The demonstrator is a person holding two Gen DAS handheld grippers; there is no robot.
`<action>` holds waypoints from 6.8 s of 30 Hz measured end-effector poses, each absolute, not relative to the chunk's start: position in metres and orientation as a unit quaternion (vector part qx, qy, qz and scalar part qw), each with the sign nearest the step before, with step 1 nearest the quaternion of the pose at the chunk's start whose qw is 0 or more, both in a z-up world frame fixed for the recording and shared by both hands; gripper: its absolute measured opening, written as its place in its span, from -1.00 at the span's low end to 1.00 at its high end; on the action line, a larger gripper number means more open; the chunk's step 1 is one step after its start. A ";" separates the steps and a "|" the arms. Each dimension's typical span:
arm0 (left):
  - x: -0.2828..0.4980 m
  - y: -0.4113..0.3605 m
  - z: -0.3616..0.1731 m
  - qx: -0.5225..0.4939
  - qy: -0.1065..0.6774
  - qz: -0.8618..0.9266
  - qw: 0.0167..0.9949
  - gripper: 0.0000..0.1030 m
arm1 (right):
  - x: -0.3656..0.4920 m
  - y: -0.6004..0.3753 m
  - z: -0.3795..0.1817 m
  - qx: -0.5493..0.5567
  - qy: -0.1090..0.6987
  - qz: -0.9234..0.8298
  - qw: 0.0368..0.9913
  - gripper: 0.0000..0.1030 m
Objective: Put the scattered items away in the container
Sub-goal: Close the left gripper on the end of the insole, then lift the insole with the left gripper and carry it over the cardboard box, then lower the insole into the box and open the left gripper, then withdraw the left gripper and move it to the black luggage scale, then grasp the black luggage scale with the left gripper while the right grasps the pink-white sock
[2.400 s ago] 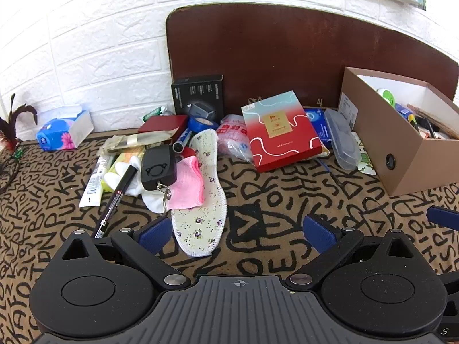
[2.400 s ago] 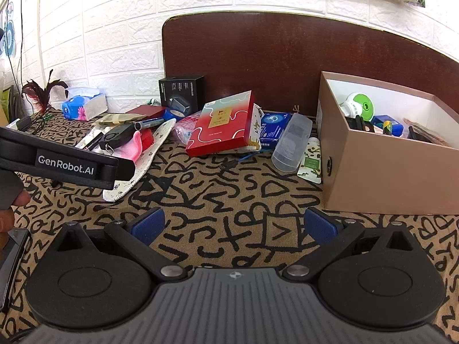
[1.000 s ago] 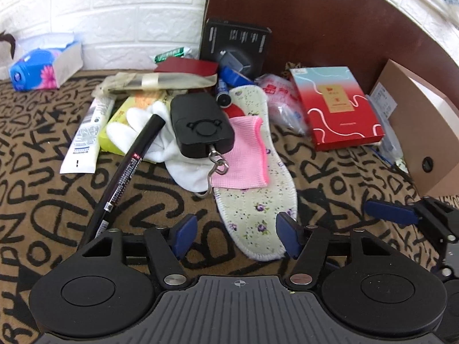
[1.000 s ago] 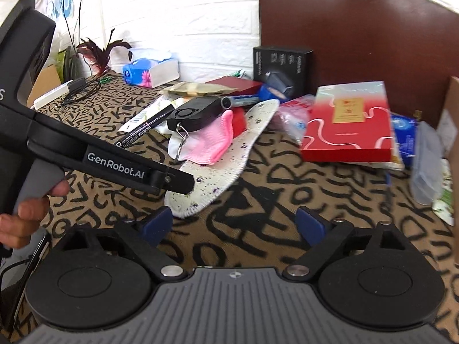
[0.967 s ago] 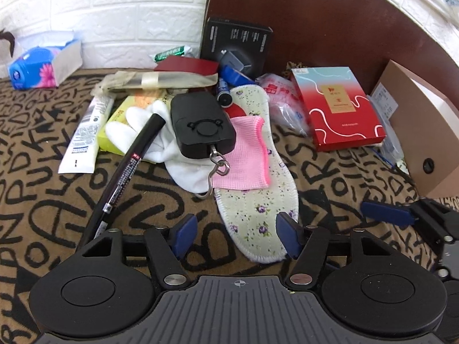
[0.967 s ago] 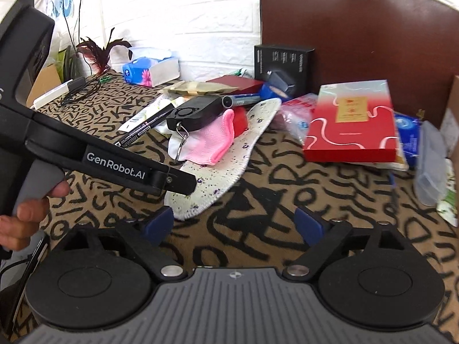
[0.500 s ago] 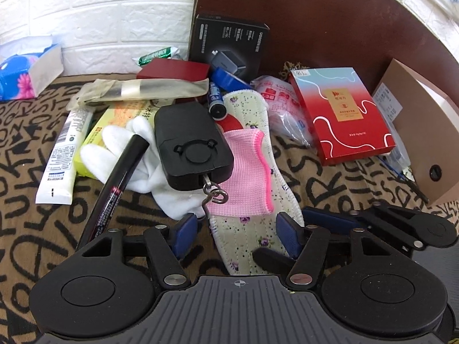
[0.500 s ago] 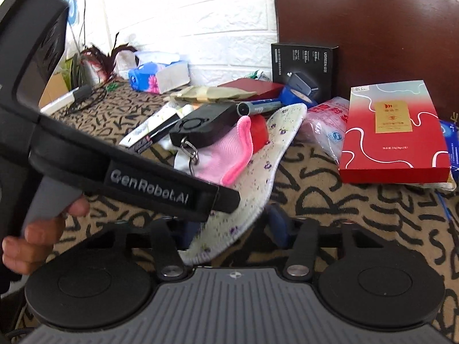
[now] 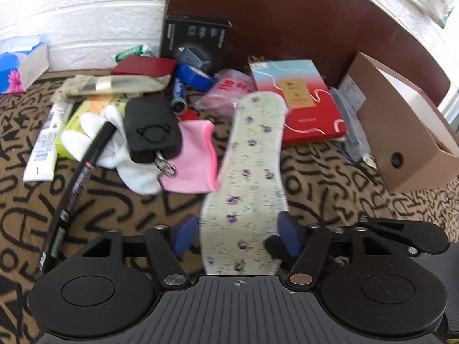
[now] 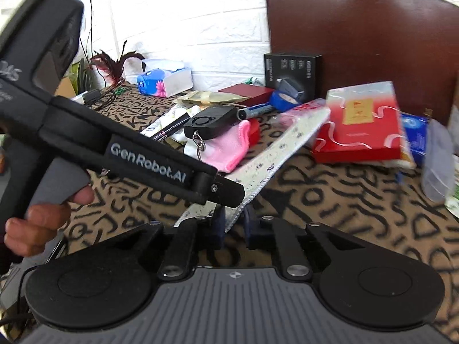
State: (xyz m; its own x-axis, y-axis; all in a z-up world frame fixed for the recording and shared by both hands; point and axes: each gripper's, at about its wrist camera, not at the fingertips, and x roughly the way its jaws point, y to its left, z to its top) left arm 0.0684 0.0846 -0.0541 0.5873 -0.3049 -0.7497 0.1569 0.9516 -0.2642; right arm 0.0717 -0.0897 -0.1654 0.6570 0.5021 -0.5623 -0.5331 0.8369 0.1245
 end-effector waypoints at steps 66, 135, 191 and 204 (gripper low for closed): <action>0.127 -0.225 0.077 0.051 0.285 -0.341 0.894 0.42 | 0.056 -0.327 -0.062 0.011 0.125 0.074 0.989 -0.76; 0.033 -0.055 0.014 0.000 0.320 -0.167 0.933 1.00 | 0.031 -0.188 -0.094 -0.067 0.193 0.135 0.970 1.00; 0.097 0.128 -0.024 -0.060 0.385 -0.050 0.920 -0.03 | 0.102 -0.058 -0.147 -0.044 0.273 0.318 0.907 -0.90; 0.004 0.076 -0.025 -0.048 0.417 -0.190 0.888 -0.03 | -0.004 -0.165 -0.119 -0.011 0.260 0.220 0.940 -0.93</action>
